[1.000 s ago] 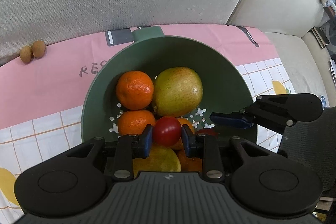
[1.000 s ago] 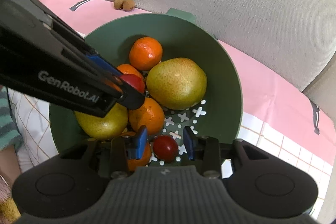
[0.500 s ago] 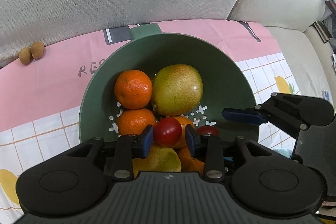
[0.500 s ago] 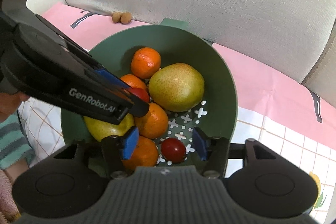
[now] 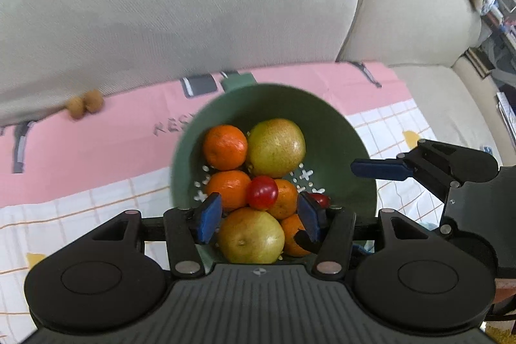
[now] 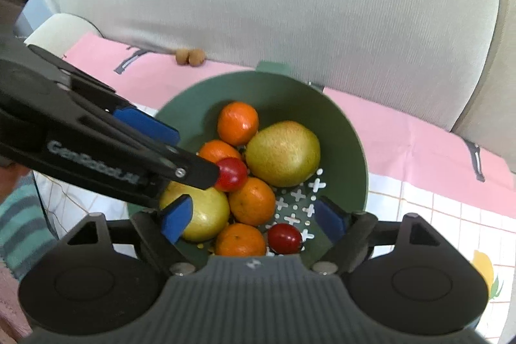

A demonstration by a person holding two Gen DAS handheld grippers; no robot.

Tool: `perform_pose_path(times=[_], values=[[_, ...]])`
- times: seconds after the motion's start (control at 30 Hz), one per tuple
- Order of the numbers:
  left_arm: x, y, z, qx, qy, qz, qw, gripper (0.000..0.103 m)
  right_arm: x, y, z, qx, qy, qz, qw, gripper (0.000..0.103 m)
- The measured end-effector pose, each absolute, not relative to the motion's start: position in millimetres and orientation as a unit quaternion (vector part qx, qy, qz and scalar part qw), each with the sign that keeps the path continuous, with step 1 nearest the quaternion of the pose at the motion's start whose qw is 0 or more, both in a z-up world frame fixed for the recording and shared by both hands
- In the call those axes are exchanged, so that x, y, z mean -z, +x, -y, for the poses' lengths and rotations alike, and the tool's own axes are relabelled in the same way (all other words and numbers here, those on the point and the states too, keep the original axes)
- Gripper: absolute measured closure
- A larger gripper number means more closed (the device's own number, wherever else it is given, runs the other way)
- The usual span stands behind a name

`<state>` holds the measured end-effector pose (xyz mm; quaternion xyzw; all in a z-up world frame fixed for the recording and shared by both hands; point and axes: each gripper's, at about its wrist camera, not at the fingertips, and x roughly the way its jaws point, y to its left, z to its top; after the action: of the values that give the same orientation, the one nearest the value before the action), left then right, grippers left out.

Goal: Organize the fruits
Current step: 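Lower both grippers into the colander and open them to drop the tomatoes, then withdraw both open grippers toward the two brown longans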

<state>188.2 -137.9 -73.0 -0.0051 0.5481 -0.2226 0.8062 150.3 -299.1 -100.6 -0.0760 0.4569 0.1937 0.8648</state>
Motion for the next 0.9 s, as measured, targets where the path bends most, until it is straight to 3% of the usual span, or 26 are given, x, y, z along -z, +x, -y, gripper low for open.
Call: perform_pose_path(times=[0.47, 0.9], values=[[9.5, 146.4, 75.7, 0.171, 0.015, -0.454, 0.875, 0.040, 60.3, 116.0, 261.9, -0.168, 0.025, -0.408, 0.897, 0.014], [0.4, 130.0, 7.9, 0.099, -0.007, -0.414, 0.905, 0.040, 46.7, 102.3, 211.4, -0.171, 0.036, -0.371, 0.912, 0.008]])
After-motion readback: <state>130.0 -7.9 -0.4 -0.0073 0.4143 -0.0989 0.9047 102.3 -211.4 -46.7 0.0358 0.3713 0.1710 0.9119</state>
